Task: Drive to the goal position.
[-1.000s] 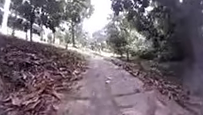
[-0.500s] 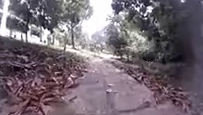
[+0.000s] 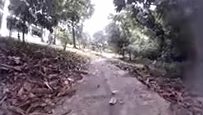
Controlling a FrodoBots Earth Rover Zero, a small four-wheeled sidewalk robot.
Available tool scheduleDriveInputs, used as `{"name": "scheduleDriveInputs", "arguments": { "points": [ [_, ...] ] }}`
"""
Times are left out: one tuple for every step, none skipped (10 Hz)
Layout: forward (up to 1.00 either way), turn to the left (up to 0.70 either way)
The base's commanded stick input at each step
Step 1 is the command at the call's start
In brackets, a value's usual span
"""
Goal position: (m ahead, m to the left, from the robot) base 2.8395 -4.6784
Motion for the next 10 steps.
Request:
{"name": "scheduleDriveInputs", "arguments": {
  "points": [
    [0.7, 0.11],
    [0.7, 0.13],
    [0.7, 0.12],
    [0.7, 0.08],
    [0.7, 0.0],
    [0.7, 0.0],
    [0.7, 0.0],
    [0.7, 0.0],
    [0.7, 0.0],
    [0.7, 0.0]
  ]
}}
